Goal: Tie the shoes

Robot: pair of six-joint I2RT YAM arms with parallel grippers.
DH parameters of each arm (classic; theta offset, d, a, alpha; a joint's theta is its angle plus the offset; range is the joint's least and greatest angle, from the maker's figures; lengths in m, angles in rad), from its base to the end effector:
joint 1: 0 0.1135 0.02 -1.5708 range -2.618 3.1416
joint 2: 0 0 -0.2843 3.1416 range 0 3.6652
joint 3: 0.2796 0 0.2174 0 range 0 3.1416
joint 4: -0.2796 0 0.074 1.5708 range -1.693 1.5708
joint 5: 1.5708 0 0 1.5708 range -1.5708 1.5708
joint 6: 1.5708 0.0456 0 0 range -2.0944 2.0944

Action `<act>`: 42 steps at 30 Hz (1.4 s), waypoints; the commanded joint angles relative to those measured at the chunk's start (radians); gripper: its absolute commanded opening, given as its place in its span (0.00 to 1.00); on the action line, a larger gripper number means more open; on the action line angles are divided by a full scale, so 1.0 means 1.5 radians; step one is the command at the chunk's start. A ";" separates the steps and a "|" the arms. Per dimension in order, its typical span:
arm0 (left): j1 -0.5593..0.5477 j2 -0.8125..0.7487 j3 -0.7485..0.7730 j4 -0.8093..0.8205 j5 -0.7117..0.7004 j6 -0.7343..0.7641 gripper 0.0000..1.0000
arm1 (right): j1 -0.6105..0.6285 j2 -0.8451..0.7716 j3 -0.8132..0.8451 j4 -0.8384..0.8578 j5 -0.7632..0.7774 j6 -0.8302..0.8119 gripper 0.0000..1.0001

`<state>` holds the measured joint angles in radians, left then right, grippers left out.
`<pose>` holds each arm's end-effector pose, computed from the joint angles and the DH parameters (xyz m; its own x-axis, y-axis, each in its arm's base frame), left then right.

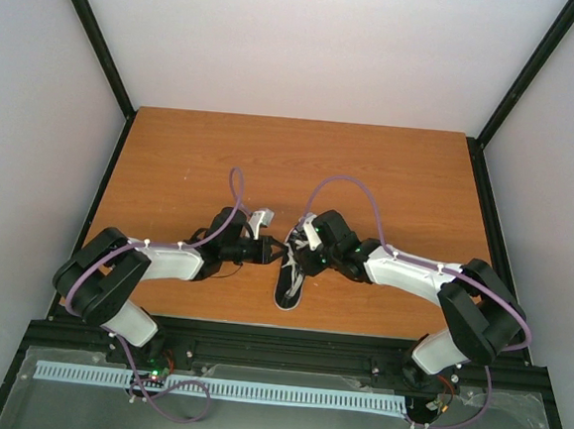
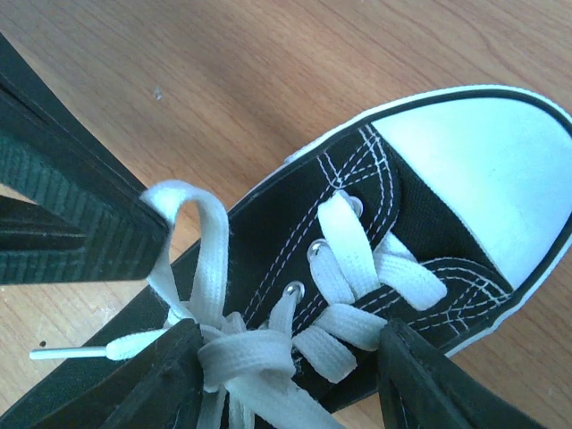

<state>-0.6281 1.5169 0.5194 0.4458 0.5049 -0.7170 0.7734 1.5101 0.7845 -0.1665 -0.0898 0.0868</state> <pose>0.2018 -0.1738 0.1947 -0.8767 -0.0741 -0.4753 0.3602 0.5537 -0.7507 0.1931 0.1942 0.2105 -0.6187 -0.4833 -0.6194 -0.6850 0.7179 0.1240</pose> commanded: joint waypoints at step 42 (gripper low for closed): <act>0.001 0.034 -0.029 0.004 0.091 0.039 0.01 | -0.003 -0.004 -0.012 0.019 0.005 0.017 0.54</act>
<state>-0.6273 1.5673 0.4625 0.4393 0.6258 -0.6743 0.7738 1.5101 0.7704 -0.1581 -0.0898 0.0994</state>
